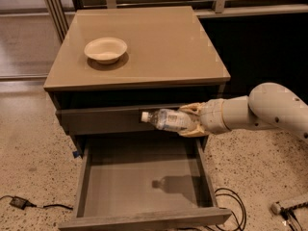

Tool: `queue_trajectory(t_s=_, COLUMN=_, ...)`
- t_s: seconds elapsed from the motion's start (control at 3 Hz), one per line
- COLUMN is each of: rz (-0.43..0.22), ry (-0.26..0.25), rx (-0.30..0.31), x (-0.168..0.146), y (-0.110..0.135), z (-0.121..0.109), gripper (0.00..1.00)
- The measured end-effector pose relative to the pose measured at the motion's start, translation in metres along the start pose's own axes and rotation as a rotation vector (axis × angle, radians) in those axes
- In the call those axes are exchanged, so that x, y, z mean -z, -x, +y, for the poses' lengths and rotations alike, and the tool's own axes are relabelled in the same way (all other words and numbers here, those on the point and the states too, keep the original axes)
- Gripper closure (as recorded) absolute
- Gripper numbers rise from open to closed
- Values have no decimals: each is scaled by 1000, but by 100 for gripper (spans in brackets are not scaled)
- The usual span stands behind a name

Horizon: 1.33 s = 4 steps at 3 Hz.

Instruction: Pick blue plastic bottle from middle drawer and place on counter

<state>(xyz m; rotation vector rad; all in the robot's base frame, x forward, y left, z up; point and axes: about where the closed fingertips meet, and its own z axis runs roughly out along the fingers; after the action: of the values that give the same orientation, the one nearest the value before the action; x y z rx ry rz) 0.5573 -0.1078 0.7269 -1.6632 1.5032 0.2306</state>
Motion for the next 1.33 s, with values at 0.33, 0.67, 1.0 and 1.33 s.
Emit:
queue_trajectory(t_s=0.33, rz=27, ry=-28, rx=83, x=11, y=27, z=-52, gripper=100)
queue_trajectory(t_s=0.67, rz=33, ry=-53, rx=143, x=28, y=54, z=-103, gripper=100)
queue_trajectory(t_s=1.0, rz=30, ry=-83, rx=184, x=53, y=76, z=-137, gripper=100)
queue_trajectory(t_s=1.33, rz=18, ry=-84, rx=187, x=51, y=78, z=-143, gripper=100)
